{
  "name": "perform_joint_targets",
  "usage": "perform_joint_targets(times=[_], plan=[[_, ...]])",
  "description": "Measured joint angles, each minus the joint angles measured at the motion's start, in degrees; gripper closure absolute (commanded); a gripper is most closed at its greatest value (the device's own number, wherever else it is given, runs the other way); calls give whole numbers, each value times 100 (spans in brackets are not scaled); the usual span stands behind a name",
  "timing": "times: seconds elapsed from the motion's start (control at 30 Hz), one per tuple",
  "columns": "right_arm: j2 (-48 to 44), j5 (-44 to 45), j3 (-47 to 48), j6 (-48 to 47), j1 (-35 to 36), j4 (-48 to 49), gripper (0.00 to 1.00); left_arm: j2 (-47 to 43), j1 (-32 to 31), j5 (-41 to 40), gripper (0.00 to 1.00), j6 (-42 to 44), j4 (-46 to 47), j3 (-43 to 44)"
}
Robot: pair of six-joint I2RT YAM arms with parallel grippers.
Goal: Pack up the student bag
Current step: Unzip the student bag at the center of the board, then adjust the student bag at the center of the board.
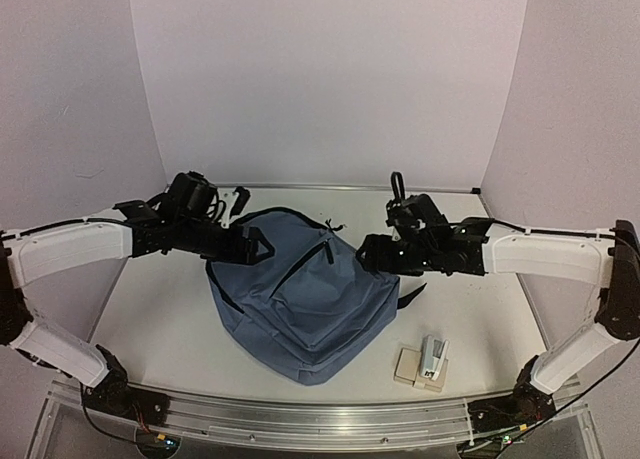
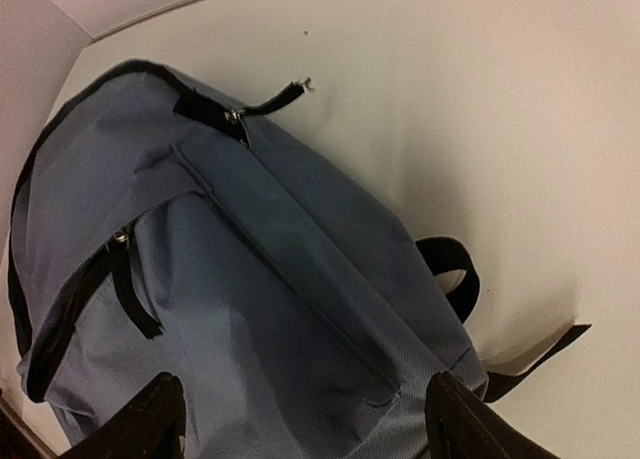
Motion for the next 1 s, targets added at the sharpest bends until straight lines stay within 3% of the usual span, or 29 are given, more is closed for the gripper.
perform_joint_targets(times=[0.3, 0.57, 0.7, 0.83, 1.0], plan=[[1, -868, -725, 666, 14, 377, 43, 1327, -591, 238, 9, 511, -3, 738], [195, -1031, -761, 784, 24, 733, 66, 1753, -594, -87, 59, 589, -140, 1040], [367, -1027, -761, 788, 24, 862, 86, 1751, -598, -360, 72, 524, -174, 1040], [444, -970, -750, 676, 24, 908, 100, 1751, -598, -469, 98, 444, -169, 1035], [645, -812, -485, 222, -83, 858, 100, 1724, -597, -415, 100, 293, -79, 947]])
